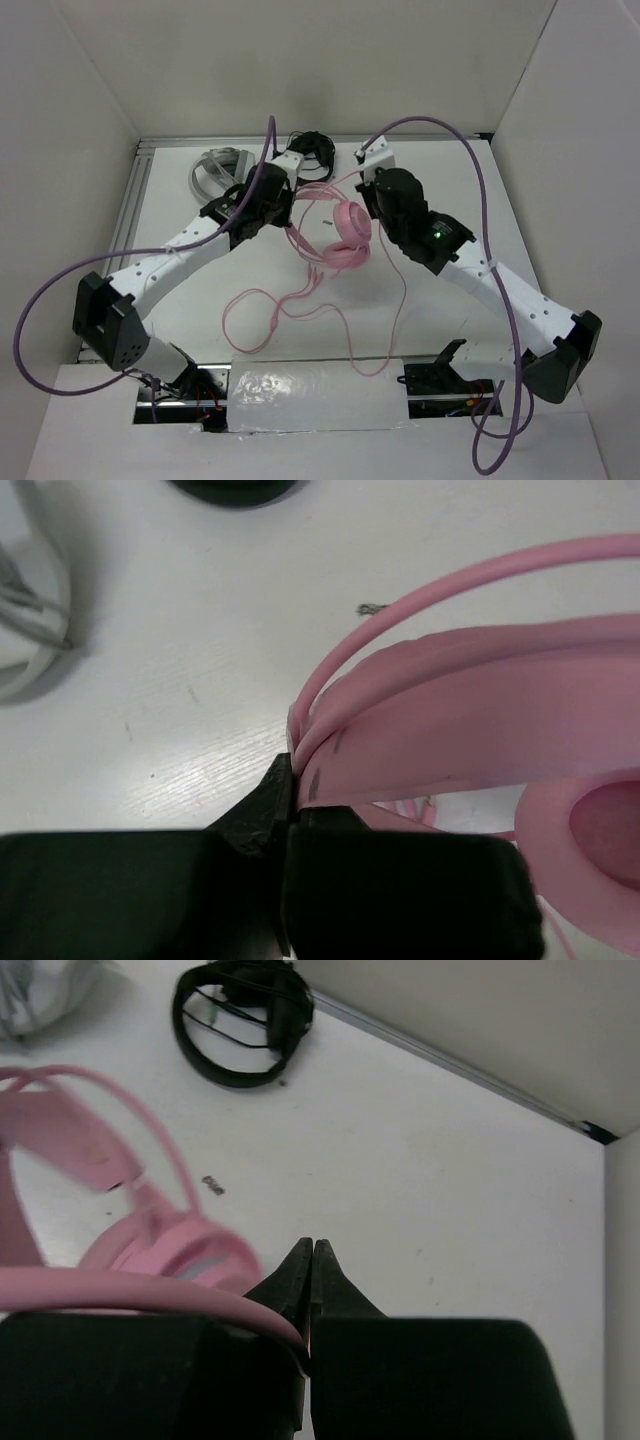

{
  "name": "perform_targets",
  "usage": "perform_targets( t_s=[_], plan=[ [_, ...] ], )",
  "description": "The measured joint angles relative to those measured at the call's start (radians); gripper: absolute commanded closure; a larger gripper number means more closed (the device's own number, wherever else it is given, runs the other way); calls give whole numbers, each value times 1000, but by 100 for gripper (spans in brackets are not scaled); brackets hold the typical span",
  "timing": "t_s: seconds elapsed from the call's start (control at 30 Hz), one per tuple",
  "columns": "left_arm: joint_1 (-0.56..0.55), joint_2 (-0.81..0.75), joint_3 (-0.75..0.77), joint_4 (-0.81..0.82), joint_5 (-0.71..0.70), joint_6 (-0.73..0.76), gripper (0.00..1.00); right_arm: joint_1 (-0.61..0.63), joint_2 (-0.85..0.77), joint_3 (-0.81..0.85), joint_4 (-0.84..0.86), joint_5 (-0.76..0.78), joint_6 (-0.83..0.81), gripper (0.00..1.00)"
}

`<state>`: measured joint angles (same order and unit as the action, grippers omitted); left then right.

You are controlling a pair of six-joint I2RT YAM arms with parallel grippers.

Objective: Wrap the headphones

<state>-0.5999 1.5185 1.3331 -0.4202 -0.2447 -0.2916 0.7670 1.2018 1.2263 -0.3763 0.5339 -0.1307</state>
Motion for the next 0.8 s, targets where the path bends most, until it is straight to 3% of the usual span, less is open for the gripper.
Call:
perform_targets(
  t_s=[0.27,0.43,0.8],
  plan=[
    [-132,-216,-182,83,82,89,100,-233,75,153,12,-109,-31,100],
    [-176,-282,-202,61,82,87,100,-350,118,162,19,-221,7,100],
    [-217,-327,-135,-14,-16,43,100,-514,139,-18,85,-467,158,100]
  ],
)
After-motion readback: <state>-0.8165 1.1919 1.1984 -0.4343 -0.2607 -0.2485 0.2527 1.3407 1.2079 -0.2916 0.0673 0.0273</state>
